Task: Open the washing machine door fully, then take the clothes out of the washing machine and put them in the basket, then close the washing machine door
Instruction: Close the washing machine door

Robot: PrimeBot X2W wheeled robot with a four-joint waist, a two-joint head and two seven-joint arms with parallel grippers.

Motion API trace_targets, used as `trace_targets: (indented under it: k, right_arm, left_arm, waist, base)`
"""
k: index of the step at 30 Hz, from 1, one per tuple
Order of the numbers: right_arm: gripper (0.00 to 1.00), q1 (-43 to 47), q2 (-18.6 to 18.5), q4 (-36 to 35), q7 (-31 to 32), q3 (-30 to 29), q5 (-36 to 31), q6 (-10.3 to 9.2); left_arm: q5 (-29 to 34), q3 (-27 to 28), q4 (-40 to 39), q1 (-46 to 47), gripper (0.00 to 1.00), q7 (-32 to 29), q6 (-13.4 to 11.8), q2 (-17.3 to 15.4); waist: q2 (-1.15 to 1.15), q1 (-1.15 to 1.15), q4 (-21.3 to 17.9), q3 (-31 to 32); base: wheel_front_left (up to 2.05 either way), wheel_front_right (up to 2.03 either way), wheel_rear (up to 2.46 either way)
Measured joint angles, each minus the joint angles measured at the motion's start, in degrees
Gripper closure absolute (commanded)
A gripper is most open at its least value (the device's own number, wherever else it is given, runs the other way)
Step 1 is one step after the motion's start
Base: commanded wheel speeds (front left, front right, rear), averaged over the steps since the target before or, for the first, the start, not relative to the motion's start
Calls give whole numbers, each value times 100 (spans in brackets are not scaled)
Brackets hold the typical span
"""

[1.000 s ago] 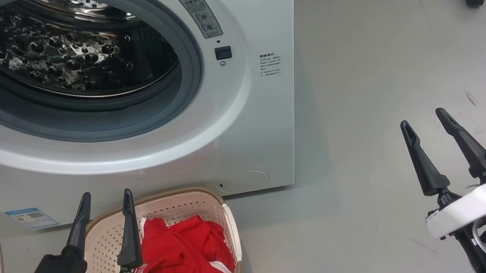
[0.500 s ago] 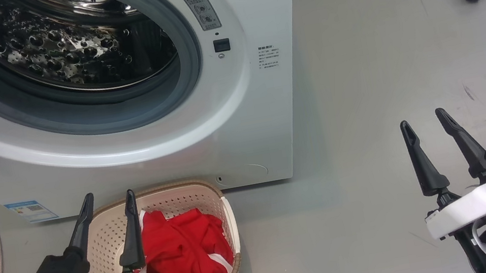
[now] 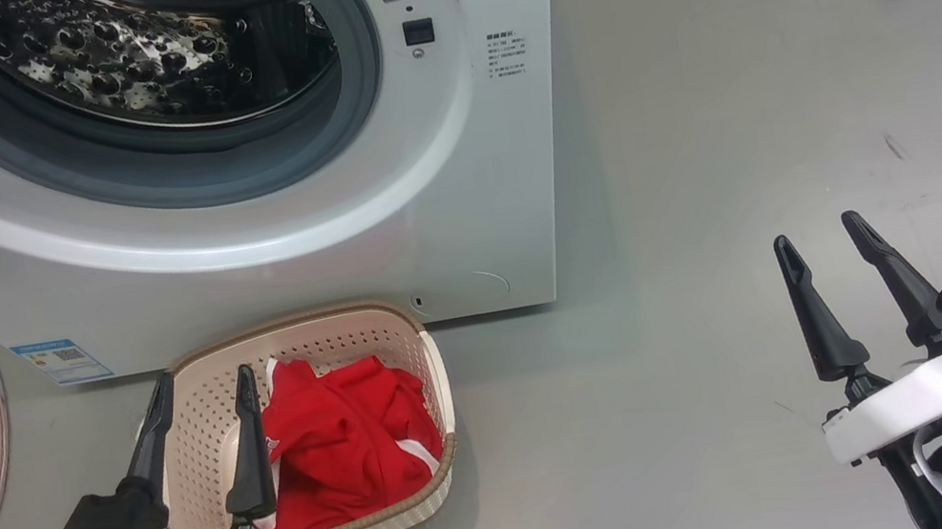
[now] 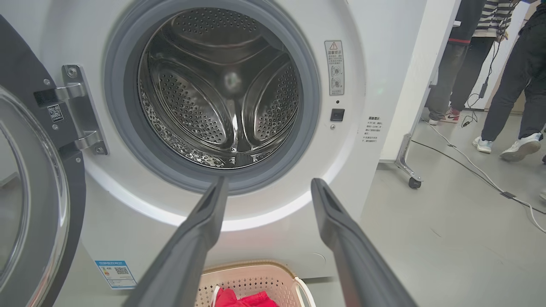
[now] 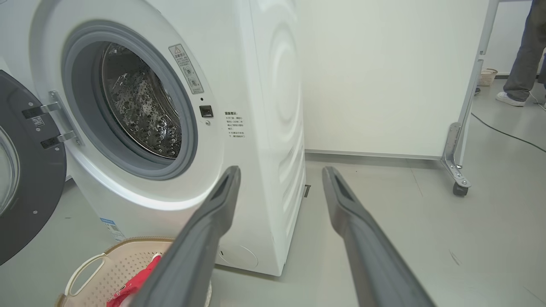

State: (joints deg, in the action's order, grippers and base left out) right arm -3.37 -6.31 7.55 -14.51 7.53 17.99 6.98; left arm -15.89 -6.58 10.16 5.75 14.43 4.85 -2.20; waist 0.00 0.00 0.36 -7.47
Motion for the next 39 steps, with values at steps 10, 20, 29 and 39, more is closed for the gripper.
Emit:
trace_targets:
  k: [10, 20, 29, 39]
  right_arm:
    - [0, -2, 7, 54, 0, 32, 0, 0]
    - [0, -3, 12, 99, 0, 86, 0, 0]
    - [0, -3, 26, 99, 0, 86, 1, 0]
    - [0, -4, 42, 98, 0, 65, 1, 0]
  left_arm:
    - [154, 10, -40, 0, 0, 0, -34, -1]
    - [154, 11, -52, -2, 0, 1, -34, -1]
    - [153, 16, -99, -14, 0, 0, -34, -1]
    - [138, 18, -123, -15, 0, 0, -34, -1]
  waist:
    - [0, 0, -11, 25]
    - [0, 0, -21, 81]
    - [0, 0, -15, 42]
    - [0, 0, 6, -7]
  base:
    - [-129, 129, 0]
    - [-87, 87, 0]
    - [-48, 48, 0]
    - [-12, 12, 0]
